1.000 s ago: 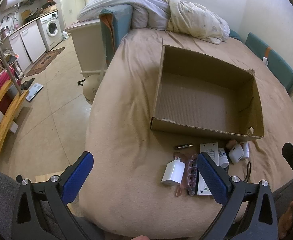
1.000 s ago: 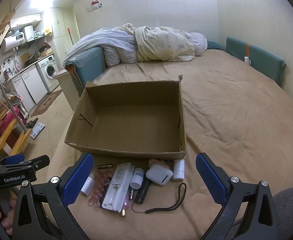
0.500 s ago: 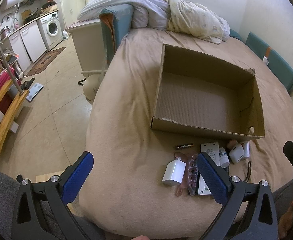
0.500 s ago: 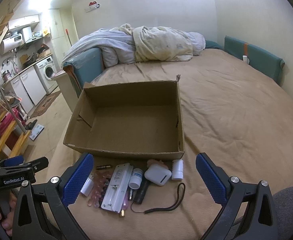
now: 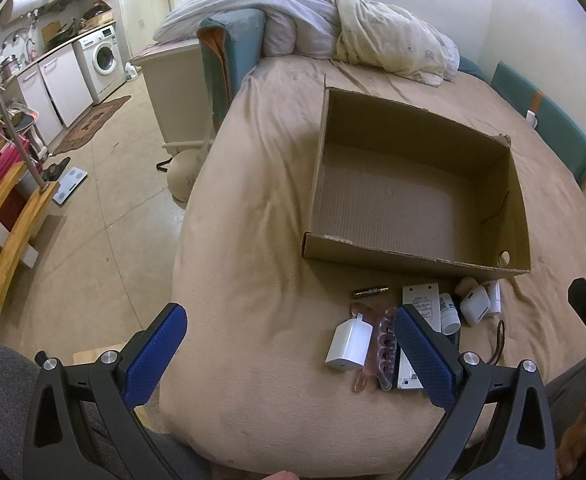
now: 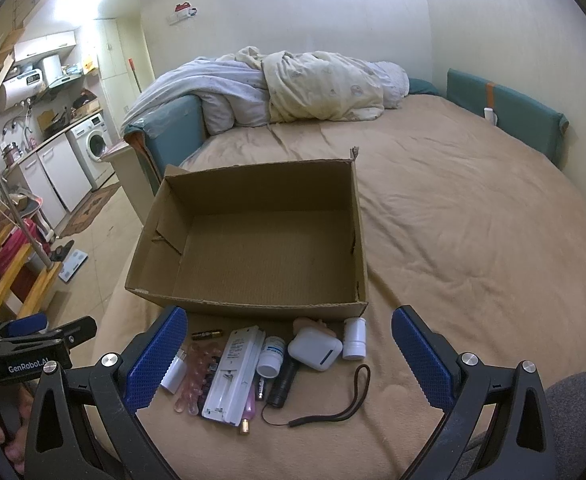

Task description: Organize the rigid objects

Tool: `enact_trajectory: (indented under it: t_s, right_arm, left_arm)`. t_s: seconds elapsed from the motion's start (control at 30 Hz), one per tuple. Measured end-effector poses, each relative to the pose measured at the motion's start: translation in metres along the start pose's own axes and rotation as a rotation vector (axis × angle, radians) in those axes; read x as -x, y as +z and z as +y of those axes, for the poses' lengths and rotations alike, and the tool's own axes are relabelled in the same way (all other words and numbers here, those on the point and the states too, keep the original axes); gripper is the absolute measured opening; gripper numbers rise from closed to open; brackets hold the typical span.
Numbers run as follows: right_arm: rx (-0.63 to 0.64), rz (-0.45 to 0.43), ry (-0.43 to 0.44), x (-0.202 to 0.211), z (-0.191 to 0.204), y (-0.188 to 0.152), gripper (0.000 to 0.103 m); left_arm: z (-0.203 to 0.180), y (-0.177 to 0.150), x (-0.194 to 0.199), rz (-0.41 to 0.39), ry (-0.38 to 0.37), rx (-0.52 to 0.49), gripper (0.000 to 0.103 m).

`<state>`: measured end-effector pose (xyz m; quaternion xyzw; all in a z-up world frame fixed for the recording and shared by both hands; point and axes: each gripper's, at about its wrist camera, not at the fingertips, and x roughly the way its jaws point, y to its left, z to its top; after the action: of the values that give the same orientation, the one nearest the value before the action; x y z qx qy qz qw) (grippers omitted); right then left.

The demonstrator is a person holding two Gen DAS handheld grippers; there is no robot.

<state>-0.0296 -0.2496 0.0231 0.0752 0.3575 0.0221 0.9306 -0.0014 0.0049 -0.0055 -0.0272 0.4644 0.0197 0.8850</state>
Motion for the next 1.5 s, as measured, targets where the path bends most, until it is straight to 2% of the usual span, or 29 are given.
enact_trajectory:
  t_s: [1.37, 1.5]
  right_arm:
    - [0.01, 0.012, 0.003, -0.0007, 0.0024, -0.0048, 0.103]
    - [-0.003, 0.018, 0.006, -0.0011, 0.0029, -0.0041, 0.103]
  left_arm:
    - [-0.0024, 0.0007, -0.0028, 0.026, 0.005, -0.001, 0.103]
    - [0.0027, 0.0026, -0.007, 0.049, -0.001, 0.012, 0.103]
